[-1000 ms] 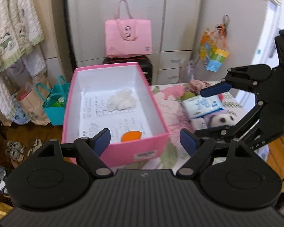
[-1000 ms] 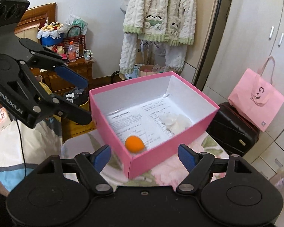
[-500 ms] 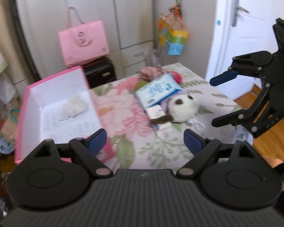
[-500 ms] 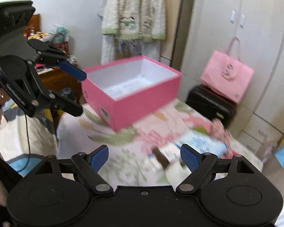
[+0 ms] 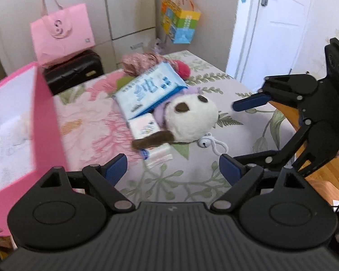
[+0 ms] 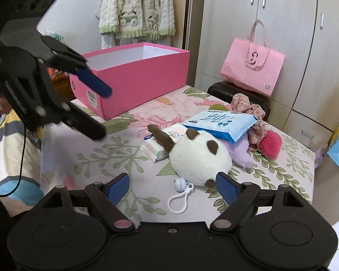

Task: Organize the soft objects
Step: 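Move the right tool back to the table toward the white plush toy, then grasp the white-and-brown plush toy with the right tool, then carry the plush toy into the pink box and open the right tool, then move the left tool toward the small white tissue pack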

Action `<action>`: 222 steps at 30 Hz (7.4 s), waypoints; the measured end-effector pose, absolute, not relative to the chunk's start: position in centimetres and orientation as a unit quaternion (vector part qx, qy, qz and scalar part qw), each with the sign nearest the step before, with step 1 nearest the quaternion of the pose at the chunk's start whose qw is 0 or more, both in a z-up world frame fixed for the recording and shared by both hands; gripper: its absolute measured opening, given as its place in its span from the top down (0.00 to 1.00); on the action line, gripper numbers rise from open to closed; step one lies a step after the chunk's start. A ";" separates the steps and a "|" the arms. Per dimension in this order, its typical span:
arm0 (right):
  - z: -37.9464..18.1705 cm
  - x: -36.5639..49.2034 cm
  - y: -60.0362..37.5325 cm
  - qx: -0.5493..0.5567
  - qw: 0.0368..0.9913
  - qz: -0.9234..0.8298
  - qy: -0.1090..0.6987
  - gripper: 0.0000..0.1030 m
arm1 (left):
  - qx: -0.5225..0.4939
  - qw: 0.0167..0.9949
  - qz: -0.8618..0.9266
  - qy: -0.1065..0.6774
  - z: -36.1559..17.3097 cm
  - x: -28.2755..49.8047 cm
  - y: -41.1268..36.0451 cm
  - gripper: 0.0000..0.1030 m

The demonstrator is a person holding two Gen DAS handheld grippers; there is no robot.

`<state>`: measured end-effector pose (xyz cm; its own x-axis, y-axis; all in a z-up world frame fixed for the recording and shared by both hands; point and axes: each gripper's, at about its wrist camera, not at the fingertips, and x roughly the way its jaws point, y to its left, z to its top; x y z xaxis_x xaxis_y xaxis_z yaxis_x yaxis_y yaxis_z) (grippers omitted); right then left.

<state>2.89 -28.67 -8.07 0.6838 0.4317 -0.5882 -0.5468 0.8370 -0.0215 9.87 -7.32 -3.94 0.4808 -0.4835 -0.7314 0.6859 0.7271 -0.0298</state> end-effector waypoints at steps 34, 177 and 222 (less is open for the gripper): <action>-13.2 8.0 -28.6 -0.033 0.931 0.214 0.293 0.23 | 0.030 0.864 -0.357 0.354 -9.3 14.7 -13.2 0.28; 8.5 9.3 -18.5 -0.158 0.880 0.322 0.310 0.21 | 0.021 0.911 -0.220 0.347 7.5 7.1 7.1 0.25; -5.8 12.4 -38.4 -0.027 0.957 0.159 0.242 0.19 | 0.055 0.886 -0.271 0.373 -8.6 13.8 -8.5 0.25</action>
<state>12.41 -38.37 -5.81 0.8321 0.2912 -0.4720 -0.3178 0.9478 0.0246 13.77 -8.54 -8.58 0.5753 -0.4396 -0.6898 0.5216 0.8467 -0.1046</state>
